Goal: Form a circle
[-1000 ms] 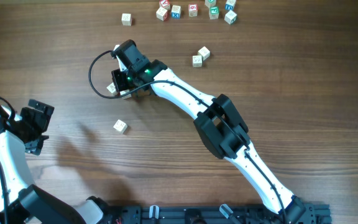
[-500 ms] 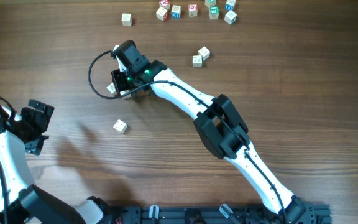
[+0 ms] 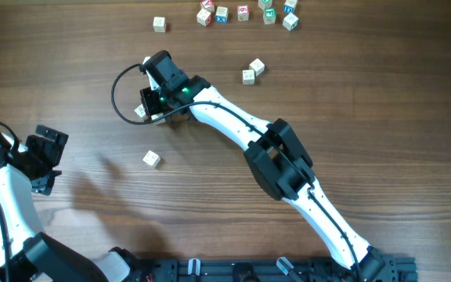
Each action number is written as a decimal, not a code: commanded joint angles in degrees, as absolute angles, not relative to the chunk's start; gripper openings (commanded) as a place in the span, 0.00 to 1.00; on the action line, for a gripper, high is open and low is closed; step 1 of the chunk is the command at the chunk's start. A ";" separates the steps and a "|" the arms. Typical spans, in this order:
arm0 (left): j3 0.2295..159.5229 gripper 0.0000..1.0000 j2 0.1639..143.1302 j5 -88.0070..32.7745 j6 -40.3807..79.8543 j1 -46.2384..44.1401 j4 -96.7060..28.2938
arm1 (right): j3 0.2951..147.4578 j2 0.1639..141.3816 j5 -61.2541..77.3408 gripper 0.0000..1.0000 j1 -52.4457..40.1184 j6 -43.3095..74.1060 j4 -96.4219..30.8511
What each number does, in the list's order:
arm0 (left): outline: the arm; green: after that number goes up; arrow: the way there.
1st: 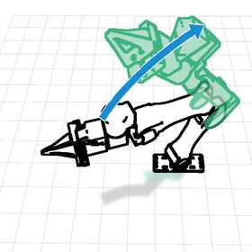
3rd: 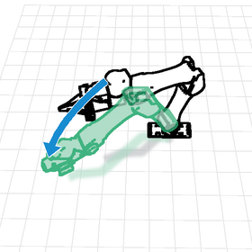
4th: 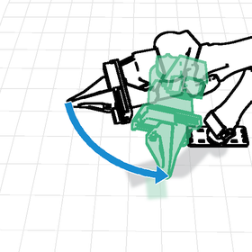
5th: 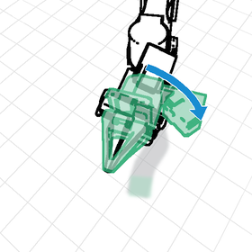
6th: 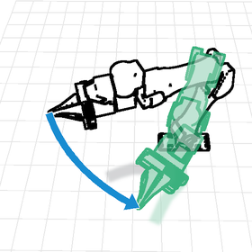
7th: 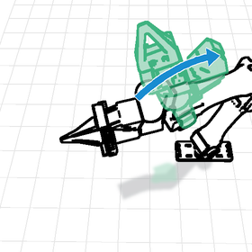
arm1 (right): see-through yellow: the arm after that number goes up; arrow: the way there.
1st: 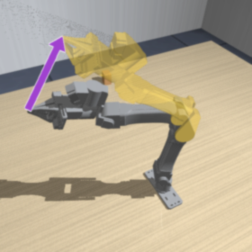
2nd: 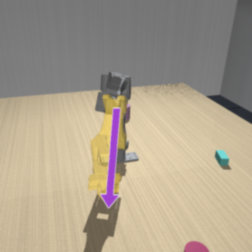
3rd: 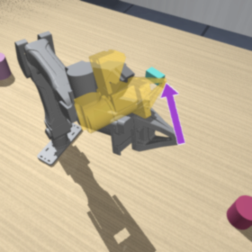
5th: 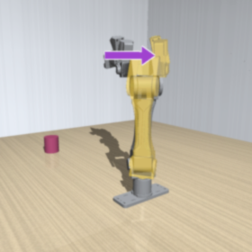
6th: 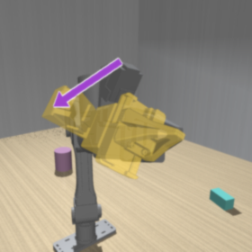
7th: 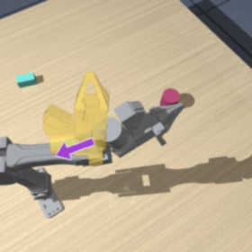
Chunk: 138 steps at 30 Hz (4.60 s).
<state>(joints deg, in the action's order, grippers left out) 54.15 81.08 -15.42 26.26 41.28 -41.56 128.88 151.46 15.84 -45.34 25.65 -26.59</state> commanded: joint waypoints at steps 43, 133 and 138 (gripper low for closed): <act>53.89 1.00 81.45 -14.92 26.59 41.50 -41.56 | 129.01 151.06 18.04 0.05 -45.80 26.96 -26.83; 47.81 0.73 93.67 2.31 11.97 -5.52 -40.75 | 130.43 120.75 1.30 1.00 -11.22 17.56 -84.60; 47.81 0.93 93.65 4.32 9.30 -5.52 -43.16 | 130.43 120.75 1.30 0.99 -11.22 17.54 -84.51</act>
<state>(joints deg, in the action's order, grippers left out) 48.16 93.12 2.26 11.49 -5.26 -42.41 129.82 122.67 2.28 -11.16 18.06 -84.75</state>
